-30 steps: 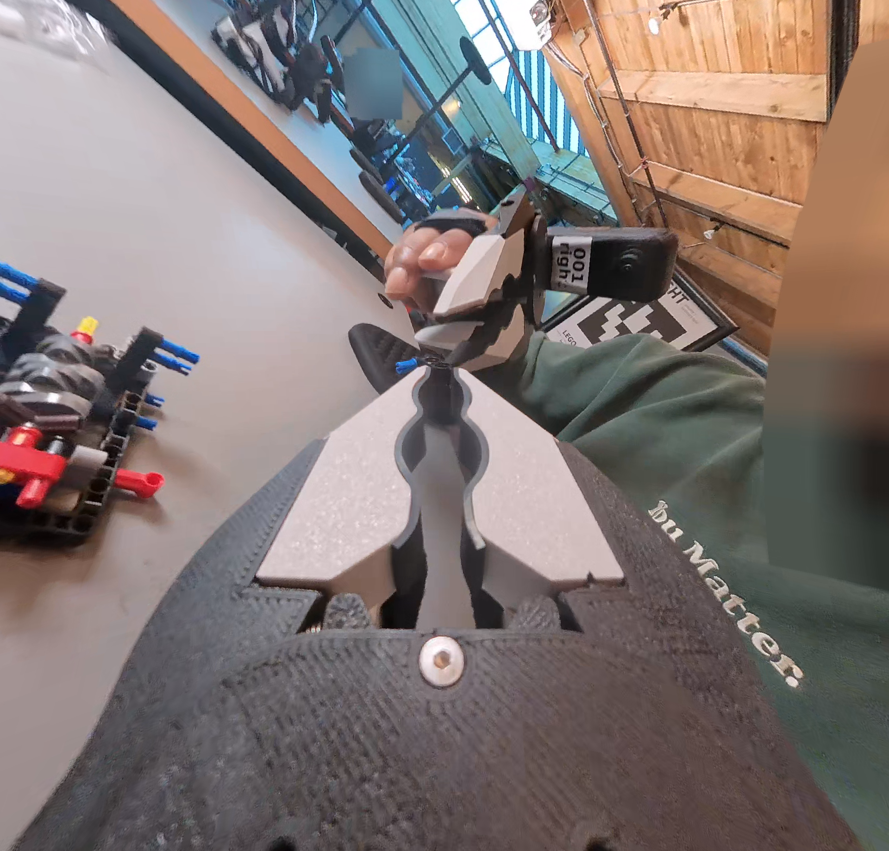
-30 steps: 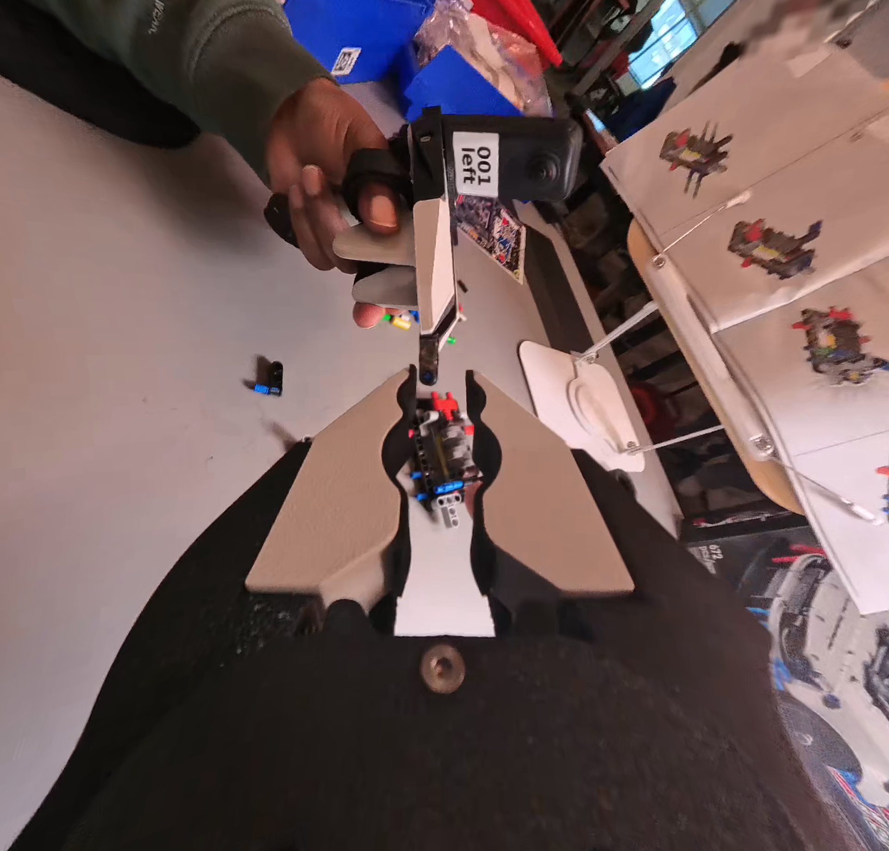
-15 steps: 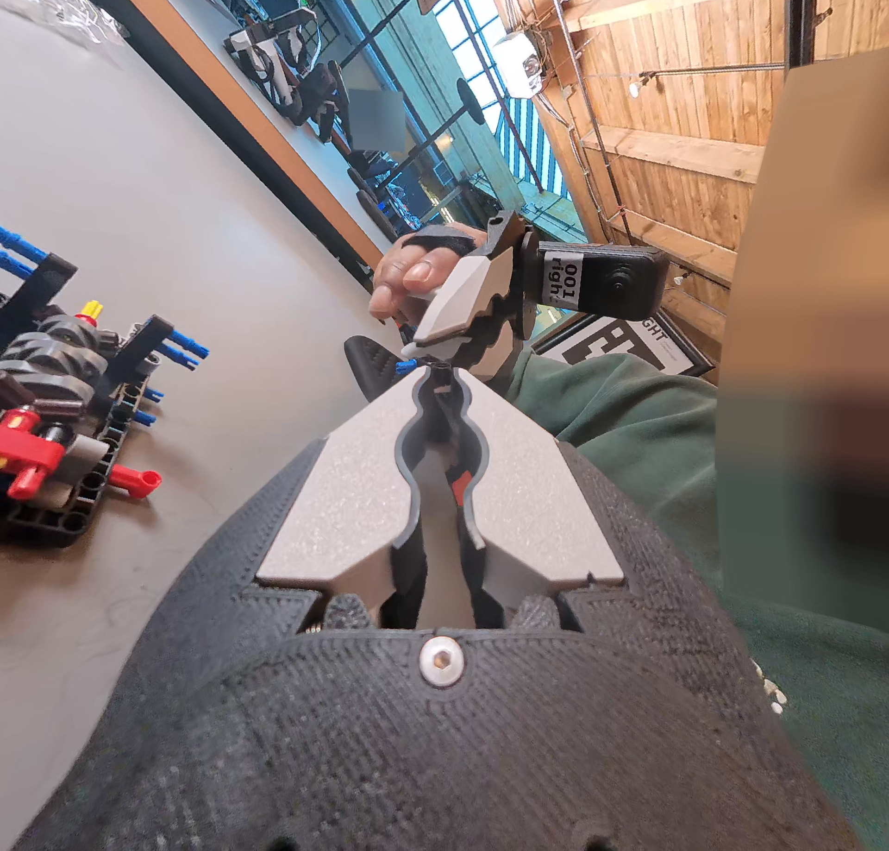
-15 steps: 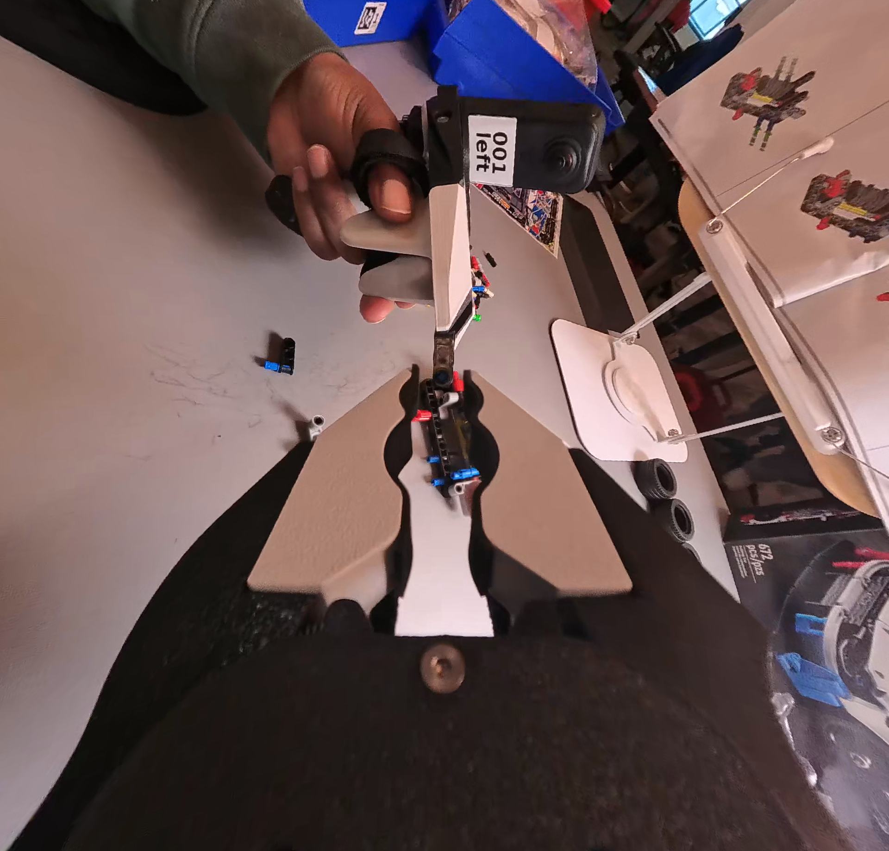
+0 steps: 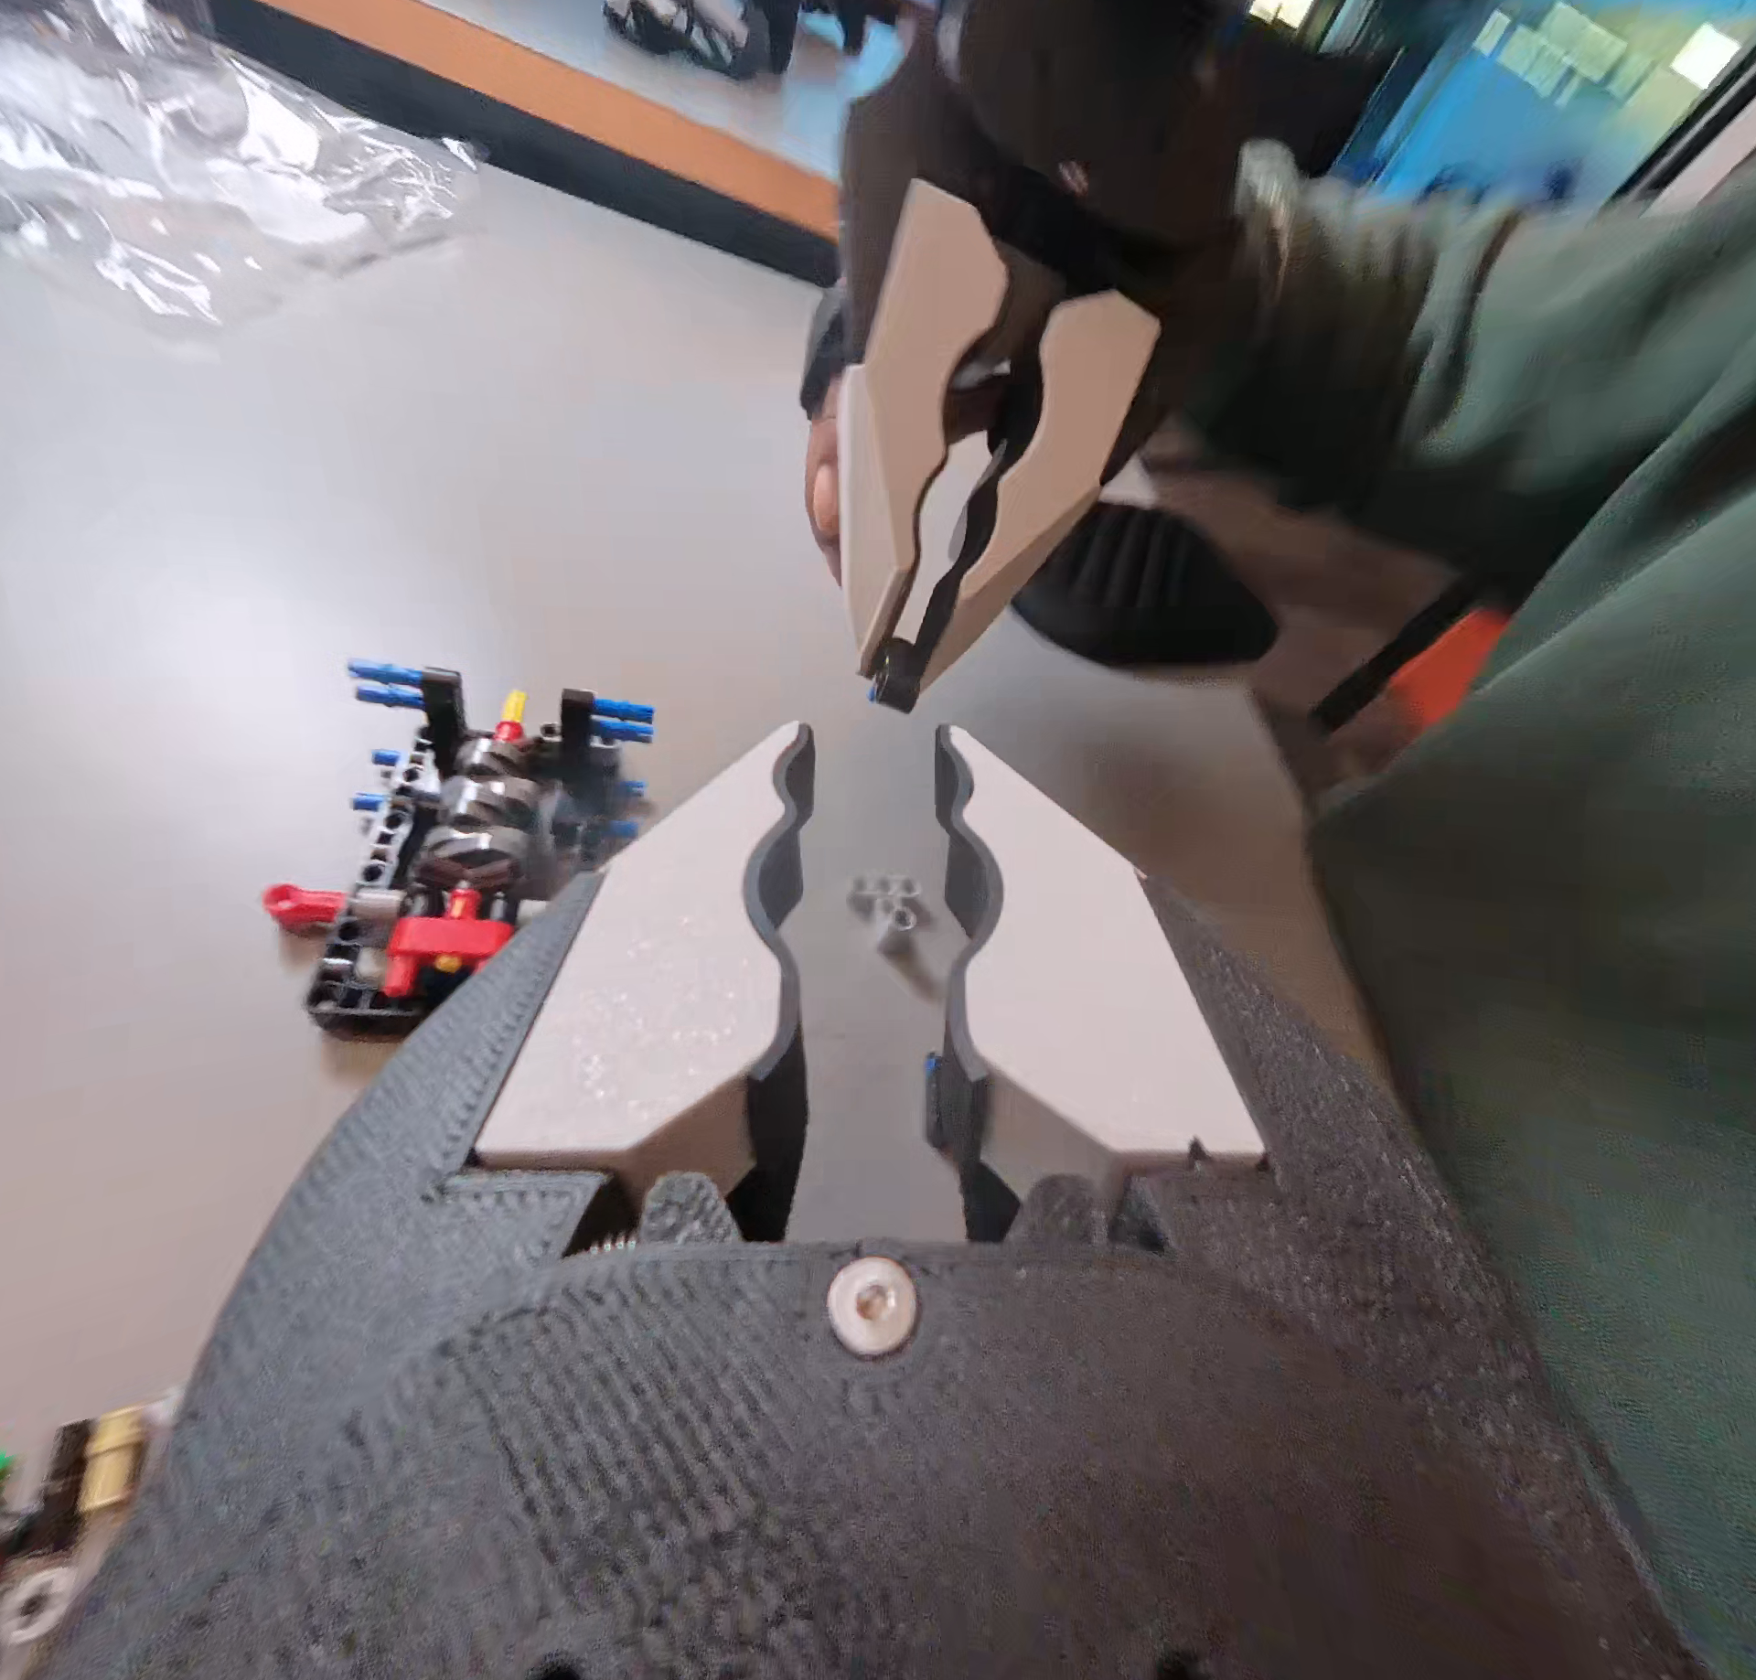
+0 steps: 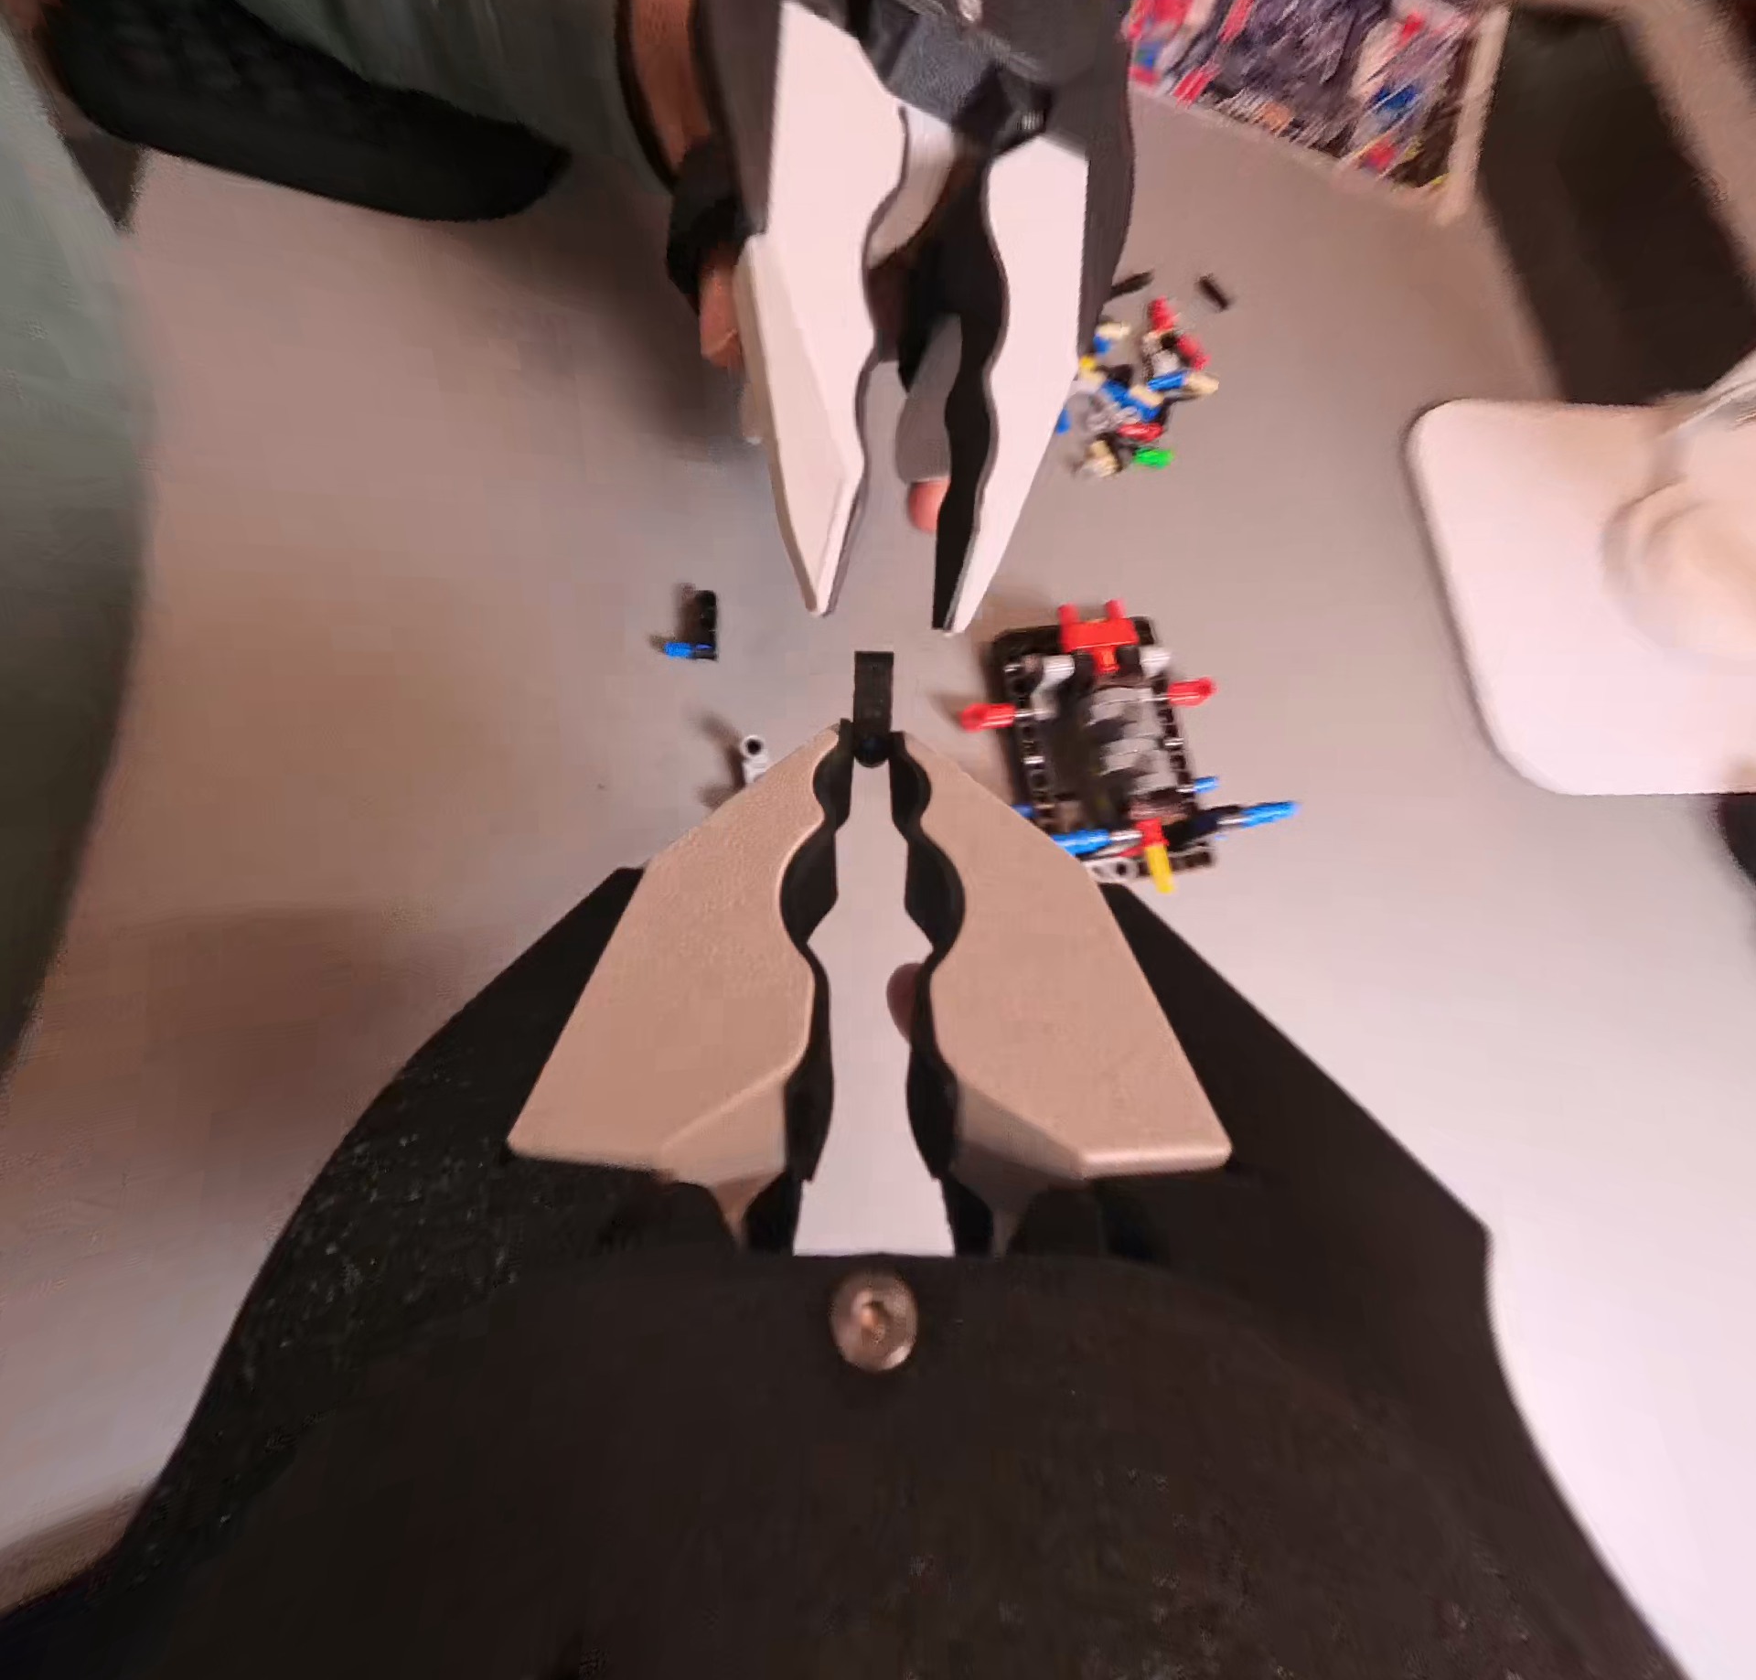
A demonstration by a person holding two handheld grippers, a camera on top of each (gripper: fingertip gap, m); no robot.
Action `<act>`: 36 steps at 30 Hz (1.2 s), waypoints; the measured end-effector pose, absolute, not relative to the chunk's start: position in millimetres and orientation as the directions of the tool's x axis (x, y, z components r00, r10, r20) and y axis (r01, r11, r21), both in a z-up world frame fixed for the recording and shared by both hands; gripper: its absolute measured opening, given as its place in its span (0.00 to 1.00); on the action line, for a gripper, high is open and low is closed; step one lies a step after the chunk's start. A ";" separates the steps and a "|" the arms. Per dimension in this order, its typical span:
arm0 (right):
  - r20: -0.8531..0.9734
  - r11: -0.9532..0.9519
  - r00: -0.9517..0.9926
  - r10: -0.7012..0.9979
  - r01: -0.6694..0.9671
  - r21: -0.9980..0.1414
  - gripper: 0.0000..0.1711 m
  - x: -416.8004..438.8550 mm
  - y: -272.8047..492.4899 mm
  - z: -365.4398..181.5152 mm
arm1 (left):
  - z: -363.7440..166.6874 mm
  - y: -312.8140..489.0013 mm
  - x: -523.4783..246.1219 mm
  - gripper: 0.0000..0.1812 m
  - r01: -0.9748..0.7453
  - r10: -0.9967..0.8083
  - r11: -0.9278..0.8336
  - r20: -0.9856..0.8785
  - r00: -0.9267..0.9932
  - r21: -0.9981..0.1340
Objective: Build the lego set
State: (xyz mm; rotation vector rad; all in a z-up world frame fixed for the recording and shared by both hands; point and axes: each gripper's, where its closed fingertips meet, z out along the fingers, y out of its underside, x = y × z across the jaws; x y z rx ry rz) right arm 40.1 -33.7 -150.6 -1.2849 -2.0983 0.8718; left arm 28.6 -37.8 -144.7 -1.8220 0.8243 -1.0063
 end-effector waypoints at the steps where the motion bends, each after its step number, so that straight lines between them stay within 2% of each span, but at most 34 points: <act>1: 0.043 0.312 -0.430 0.902 0.580 -0.752 0.03 39.6 -37.0 -155.4 | -147.3 -38.5 31.3 0.12 -0.170 -0.849 -0.366 0.253 0.465 -0.915; 4: -0.047 0.282 -0.470 0.881 0.603 -0.746 0.03 36.7 -46.5 -168.4 | -163.1 -45.7 37.7 0.09 -0.259 -0.863 -0.365 0.221 0.454 -0.894; 7: -0.053 0.299 -0.488 0.871 0.614 -0.730 0.03 33.7 -49.8 -177.5 | -172.1 -49.3 38.7 0.04 -0.299 -0.868 -0.368 0.211 0.449 -0.880; 16: -0.005 0.353 -0.509 0.861 0.603 -0.716 0.03 39.0 -47.5 -195.0 | -191.1 -51.1 38.9 0.03 -0.331 -0.848 -0.405 0.215 0.484 -0.852; 27: -0.034 0.331 -0.498 0.867 0.624 -0.708 0.04 39.3 -49.4 -208.2 | -203.6 -51.5 41.3 0.03 -0.327 -0.836 -0.437 0.244 0.492 -0.838; 36: -0.015 0.375 -0.499 0.866 0.669 -0.642 0.03 41.6 -52.8 -217.9 | -214.5 -56.3 42.6 0.04 -0.389 -0.844 -0.447 0.235 0.483 -0.805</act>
